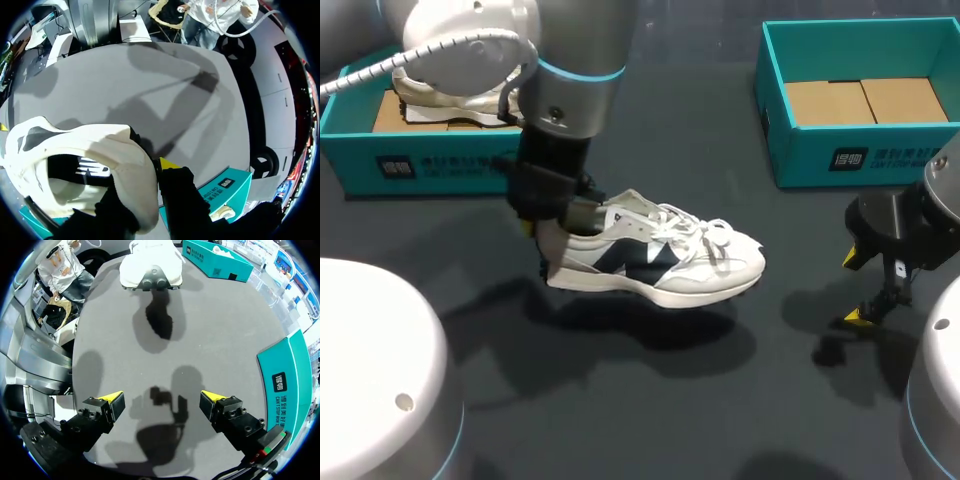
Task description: Take the shoe out of the shoebox, open the shoe tongue, remove and reinsert the insole, then place the shoe into the shoebox
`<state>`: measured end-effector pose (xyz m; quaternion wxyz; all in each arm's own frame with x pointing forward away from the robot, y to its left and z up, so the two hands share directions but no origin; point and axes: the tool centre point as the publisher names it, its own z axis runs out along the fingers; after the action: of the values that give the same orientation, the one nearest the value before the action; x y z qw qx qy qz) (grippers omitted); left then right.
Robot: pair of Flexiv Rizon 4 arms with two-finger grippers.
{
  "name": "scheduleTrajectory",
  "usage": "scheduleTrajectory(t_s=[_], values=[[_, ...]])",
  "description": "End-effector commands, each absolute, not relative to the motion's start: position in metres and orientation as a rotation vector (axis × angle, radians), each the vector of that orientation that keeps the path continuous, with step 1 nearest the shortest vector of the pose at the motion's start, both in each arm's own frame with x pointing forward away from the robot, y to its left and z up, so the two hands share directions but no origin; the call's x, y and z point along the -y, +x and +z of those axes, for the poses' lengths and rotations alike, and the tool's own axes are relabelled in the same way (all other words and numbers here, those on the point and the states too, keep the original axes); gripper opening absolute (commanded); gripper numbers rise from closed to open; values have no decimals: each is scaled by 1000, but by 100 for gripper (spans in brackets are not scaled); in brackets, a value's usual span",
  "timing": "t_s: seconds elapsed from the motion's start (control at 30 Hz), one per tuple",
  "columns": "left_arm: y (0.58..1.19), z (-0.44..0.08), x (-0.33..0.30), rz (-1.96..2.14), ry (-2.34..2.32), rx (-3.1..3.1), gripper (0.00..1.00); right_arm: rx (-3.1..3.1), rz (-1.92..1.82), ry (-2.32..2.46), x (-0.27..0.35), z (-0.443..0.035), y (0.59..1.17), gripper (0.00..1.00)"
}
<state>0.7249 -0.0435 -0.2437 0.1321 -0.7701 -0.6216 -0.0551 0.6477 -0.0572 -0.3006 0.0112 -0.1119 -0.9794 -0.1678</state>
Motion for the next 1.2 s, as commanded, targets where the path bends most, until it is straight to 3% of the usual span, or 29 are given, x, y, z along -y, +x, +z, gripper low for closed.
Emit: scheduleTrajectory(t_s=[0.03,1.2], values=[[725,-242,44,-160,-2236,1803,0,3058,-522,-351,57,-301,646,100],[694,-340,116,-294,-2173,1821,0,3058,-522,-351,57,-301,646,100]])
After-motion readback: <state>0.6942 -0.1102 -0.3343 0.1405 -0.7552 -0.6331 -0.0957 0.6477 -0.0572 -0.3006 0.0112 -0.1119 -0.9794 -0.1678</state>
